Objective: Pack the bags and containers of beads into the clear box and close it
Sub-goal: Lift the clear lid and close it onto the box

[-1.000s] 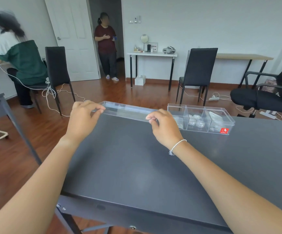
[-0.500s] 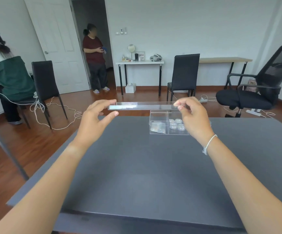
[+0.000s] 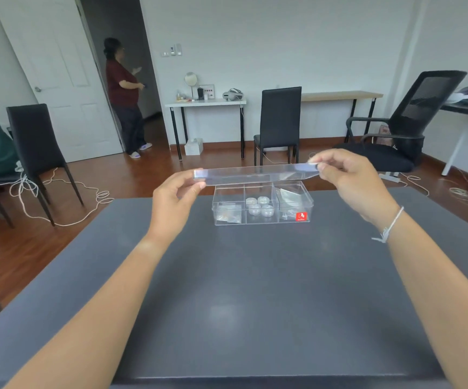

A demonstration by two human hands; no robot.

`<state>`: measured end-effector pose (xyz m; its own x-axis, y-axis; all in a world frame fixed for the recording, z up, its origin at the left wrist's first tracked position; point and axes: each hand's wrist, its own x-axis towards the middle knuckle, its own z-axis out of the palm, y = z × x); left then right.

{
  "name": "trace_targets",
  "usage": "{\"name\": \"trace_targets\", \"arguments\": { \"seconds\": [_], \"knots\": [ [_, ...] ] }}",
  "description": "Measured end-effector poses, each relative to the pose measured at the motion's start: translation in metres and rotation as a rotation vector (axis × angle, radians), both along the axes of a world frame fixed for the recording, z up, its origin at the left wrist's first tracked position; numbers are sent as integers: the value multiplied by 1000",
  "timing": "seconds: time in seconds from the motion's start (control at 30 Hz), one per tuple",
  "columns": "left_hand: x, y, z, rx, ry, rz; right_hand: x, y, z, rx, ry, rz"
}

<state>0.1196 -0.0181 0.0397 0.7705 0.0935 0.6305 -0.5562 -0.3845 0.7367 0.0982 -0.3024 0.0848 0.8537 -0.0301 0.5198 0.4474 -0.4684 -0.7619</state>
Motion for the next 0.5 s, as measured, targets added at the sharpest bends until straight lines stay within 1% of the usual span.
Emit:
{"name": "trace_targets", "arguments": {
  "seconds": [0.2,0.33,0.5],
  "knots": [
    [9,-14,7,-202,41,-15,4,-9,12,113,-64,76],
    [16,-15,8,-215,75,-7,12,-12,2,159,-66,75],
    [26,-18,5,-256,144,4,25,-6,-25,169,-17,36]
  ]
}}
